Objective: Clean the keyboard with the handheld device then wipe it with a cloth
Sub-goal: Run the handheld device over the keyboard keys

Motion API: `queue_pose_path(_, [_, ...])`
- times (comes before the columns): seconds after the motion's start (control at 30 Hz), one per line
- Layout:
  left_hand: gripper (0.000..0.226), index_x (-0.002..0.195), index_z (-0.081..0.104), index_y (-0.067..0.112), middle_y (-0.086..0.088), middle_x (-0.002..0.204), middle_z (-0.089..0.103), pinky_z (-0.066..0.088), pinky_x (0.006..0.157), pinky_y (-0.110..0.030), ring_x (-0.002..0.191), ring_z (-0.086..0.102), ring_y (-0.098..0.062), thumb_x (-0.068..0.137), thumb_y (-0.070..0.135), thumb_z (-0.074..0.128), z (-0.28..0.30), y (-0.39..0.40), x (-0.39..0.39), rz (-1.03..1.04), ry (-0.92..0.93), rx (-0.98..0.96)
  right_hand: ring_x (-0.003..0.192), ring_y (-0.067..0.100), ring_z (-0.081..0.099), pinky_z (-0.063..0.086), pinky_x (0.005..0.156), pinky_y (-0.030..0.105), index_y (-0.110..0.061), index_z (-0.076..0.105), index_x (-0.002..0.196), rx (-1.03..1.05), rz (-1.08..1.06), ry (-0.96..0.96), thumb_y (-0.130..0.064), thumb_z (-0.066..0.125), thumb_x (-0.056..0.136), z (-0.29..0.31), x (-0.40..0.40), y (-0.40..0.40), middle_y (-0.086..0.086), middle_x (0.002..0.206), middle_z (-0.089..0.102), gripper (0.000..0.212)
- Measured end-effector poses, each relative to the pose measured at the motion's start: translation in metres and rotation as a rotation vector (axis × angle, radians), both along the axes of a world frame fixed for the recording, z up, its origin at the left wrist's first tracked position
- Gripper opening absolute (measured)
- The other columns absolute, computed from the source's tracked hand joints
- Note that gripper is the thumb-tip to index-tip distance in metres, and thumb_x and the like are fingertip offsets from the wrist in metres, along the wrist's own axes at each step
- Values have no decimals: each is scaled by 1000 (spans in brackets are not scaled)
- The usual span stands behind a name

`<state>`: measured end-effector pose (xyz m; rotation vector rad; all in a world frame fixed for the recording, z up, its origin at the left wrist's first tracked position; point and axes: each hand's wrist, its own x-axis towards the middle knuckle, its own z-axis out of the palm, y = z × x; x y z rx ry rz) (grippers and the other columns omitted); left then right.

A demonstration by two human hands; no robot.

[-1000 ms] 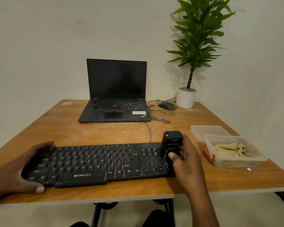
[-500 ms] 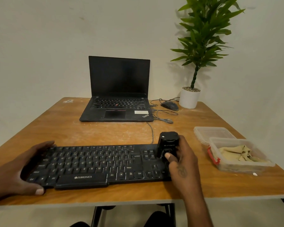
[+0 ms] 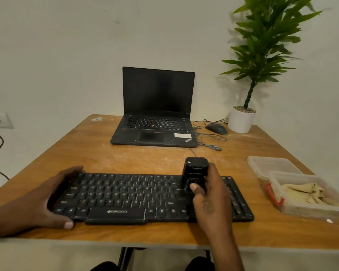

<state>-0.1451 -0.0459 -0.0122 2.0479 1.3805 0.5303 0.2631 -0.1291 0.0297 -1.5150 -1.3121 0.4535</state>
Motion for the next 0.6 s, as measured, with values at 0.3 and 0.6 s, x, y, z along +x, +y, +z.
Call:
queue_pose_path(0.3, [134,149,14,66,32,146,38,48,100,-28,124,48,12,44,62,99,32,-26,17,-59,-72,-82,102,12,60,40,61,14,-28,46,137,-32,-71,-10,3,59,93,-3,-9,6,-2,115,64,56])
queue_pose_path(0.6, [126,145,11,69,31,147,32,46,97,-19,129,44,5,54,57,97,35,-31,18,-57,-28,-42,87,0,61,51,58,17,-33,52,117,-31,104,-87,12,57,88,-2,-63,7,-11,98,66,53])
